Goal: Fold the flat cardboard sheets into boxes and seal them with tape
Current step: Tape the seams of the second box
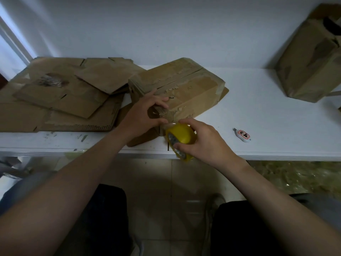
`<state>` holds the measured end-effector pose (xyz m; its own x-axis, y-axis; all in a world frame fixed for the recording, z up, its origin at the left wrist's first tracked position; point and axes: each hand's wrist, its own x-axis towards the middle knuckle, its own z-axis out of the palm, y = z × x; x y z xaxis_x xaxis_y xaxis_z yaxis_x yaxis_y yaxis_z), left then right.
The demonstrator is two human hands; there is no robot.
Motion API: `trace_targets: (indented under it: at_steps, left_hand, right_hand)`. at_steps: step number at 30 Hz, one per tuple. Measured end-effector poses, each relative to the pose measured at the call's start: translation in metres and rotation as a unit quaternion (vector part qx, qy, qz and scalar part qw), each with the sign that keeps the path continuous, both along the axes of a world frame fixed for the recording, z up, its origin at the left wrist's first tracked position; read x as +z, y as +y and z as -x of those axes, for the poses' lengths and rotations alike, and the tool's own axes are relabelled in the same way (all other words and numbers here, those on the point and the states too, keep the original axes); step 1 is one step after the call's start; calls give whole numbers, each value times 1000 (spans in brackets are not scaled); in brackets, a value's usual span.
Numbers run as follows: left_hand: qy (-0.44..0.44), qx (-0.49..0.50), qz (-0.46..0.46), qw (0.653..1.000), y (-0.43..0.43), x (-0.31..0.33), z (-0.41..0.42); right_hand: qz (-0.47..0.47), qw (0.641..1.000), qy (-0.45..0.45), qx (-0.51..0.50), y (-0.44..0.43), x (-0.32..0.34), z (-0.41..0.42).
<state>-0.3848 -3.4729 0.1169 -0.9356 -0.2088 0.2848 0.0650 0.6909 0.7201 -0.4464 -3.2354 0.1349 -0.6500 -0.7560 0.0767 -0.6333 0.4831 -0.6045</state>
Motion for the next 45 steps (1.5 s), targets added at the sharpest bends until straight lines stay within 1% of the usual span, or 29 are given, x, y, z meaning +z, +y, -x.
trace_targets:
  at_steps: [1,2,4,5,6,7,8,9,10,11,13,15,17,18,19,20,22,23,24,25,26,29,31,35,36,38,40,42,45]
  left_hand:
    - [3,13,-17,1000,3,2,-3]
    - [19,47,-44,998,7,5,-6]
    - [68,170,-121,976,21,14,-17]
    - [62,235,-154,958,31,16,-24]
    - [23,275,-194,942,44,16,-32]
    - [-40,276,-252,927,57,13,-40]
    - [-111,250,-329,904,73,11,-46]
    - [-166,213,-410,871,88,10,-51]
    - [-195,181,-473,840,101,10,-52]
    - [-201,159,-508,822,111,9,-50]
    - [-186,149,-523,818,120,6,-40]
    - [-163,174,-543,805,124,4,-32]
    - [-146,219,-561,785,124,-1,-26]
    - [-137,234,-568,777,124,-3,-24]
    - [-127,243,-572,773,124,-4,-23]
    - [-120,248,-572,772,124,-4,-23]
    - [-123,254,-566,774,125,-4,-22]
    - [-124,256,-562,777,127,-3,-22]
    - [-122,259,-557,779,128,-3,-23]
    - [-119,262,-556,780,129,-3,-22]
    - [-116,264,-555,780,129,-2,-21]
    - [-109,265,-558,779,131,-1,-20]
    - [-105,268,-560,777,132,-1,-19]
    - [-91,262,-591,757,137,-1,-23]
    - [-90,257,-596,755,137,-1,-23]
    - [-84,248,-606,752,137,-1,-25]
    - [-78,245,-608,751,137,-3,-25]
    - [-75,248,-611,748,137,-5,-25]
    - [-71,247,-627,736,137,-6,-27]
  right_hand:
    - [6,1000,1,-3,2,1,0]
    - [10,1000,5,-6,3,2,0]
    - [8,999,33,-10,6,2,2]
    - [2,998,57,-8,8,2,3]
    - [-3,997,83,-6,10,2,3]
    - [-5,995,104,-3,11,1,3]
    - [-2,993,117,-1,13,2,4]
    - [6,992,126,3,14,2,5]
    - [18,991,131,12,16,2,5]
    - [32,990,137,23,18,1,5]
    - [45,986,154,38,24,-4,5]
    - [39,988,147,33,31,-11,8]
    - [53,988,143,-6,41,-14,18]
    - [49,986,157,-39,47,-15,26]
    - [24,980,179,-78,55,-18,37]
    - [-28,973,197,-119,65,-21,48]
    - [-163,945,209,-192,83,-31,69]
    - [-217,931,207,-210,92,-38,76]
    - [-250,923,198,-213,99,-43,80]
    - [-261,923,192,-207,103,-49,84]
    - [-248,930,186,-197,105,-53,85]
    - [-155,951,195,-181,102,-60,86]
    - [-140,957,198,-157,96,-60,82]
    - [-95,971,177,-129,84,-59,72]
    - [-73,976,161,-129,81,-56,69]
    - [-1,986,92,-137,71,-43,64]
    - [73,989,42,-119,57,-23,59]
    - [100,991,74,-54,40,-2,53]
    - [87,980,168,63,14,20,48]
